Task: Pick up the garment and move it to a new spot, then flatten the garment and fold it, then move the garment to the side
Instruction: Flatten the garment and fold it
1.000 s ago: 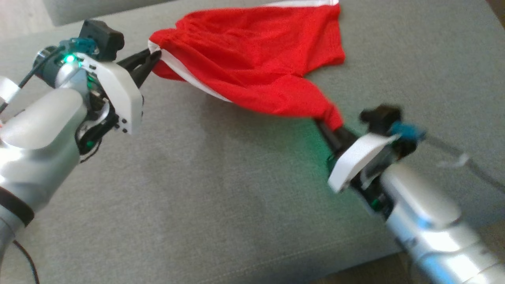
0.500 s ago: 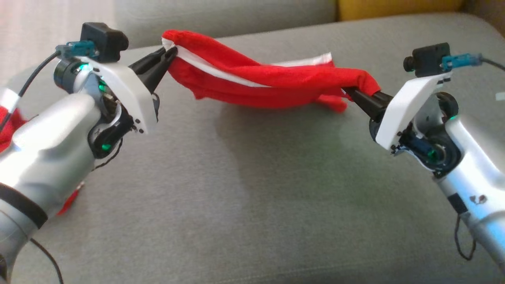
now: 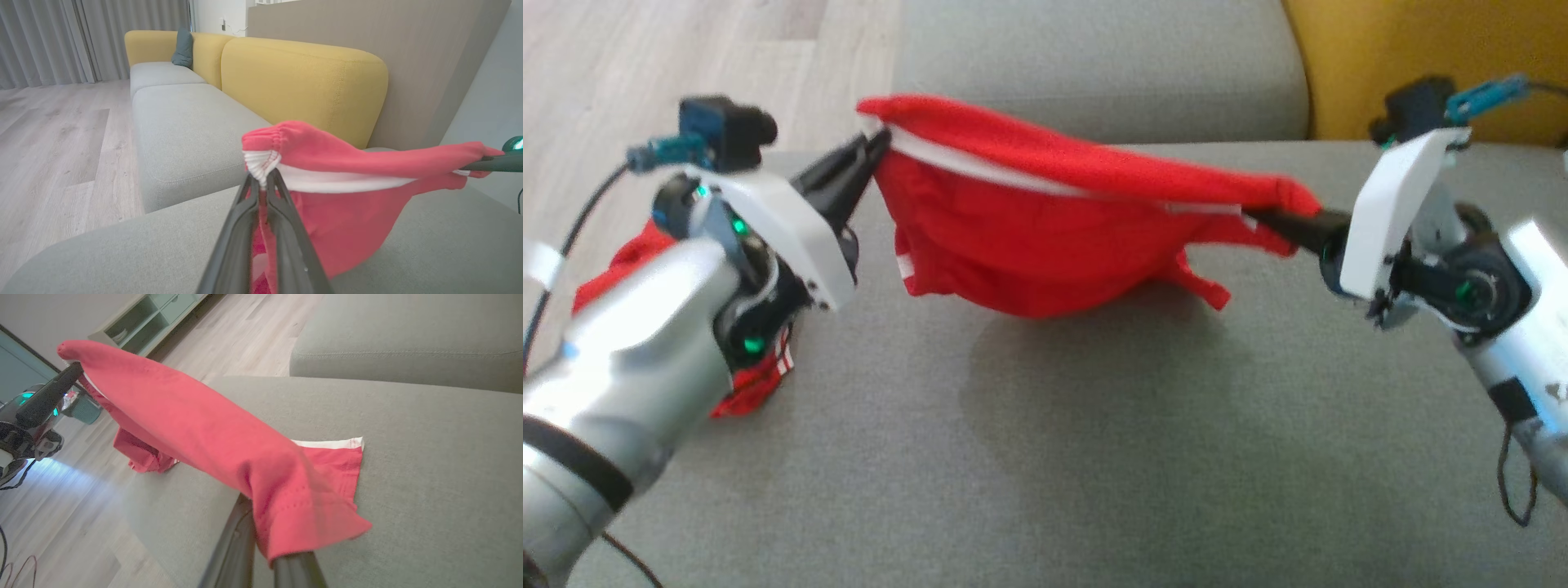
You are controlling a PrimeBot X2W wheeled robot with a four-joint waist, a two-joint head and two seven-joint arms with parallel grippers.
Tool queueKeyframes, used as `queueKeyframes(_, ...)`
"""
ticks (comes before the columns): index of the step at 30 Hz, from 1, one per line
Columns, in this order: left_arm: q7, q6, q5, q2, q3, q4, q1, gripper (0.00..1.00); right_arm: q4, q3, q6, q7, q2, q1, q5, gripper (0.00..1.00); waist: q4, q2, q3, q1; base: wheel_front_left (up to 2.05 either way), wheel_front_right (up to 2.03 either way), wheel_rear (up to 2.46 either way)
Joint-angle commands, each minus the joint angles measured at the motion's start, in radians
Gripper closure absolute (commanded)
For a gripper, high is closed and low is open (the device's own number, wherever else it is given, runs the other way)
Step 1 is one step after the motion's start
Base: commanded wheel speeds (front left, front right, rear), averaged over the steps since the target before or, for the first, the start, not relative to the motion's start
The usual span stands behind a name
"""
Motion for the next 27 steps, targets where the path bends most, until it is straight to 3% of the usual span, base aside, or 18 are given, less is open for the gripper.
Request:
queueKeyframes(1,-0.01,0.005,-0.006,0.032,0.053,-0.017,-0.04,1.0,-0.032,-0.012,-0.001,0.013,-0.024,0.008,0.011,1.0,0.011,-0.0001,-0.016,0.0,0.0,0.0,0.0)
queueKeyframes(9,0.022,0.052,-0.019,0.117,0.06,-0.143,-0.006,1.0,-0.115,-0.076,-0.001,0.209,-0.066,0.044,0.058,1.0,-0.003,-0.0001,-0.031,0.0,0.0,0.0,0.0)
queueKeyframes(16,0.088,0.096,-0.018,0.141,0.097,-0.174,-0.126,1.0,-0.091,-0.147,-0.001,0.229,0.015,-0.111,-0.061,1.0,-0.037,-0.0001,0.031,0.0,0.0,0.0,0.0)
queueKeyframes(22,0.121,0.112,0.001,0.116,0.146,-0.076,-0.3,1.0,0.017,-0.185,-0.001,0.134,0.14,-0.345,-0.221,1.0,-0.078,-0.0001,0.174,0.0,0.0,0.0,0.0)
queueKeyframes(27,0.066,0.127,0.009,0.071,0.217,0.062,-0.455,1.0,0.145,-0.17,-0.001,-0.066,0.212,-0.538,-0.394,1.0,-0.106,-0.0001,0.296,0.0,0.0,0.0,0.0)
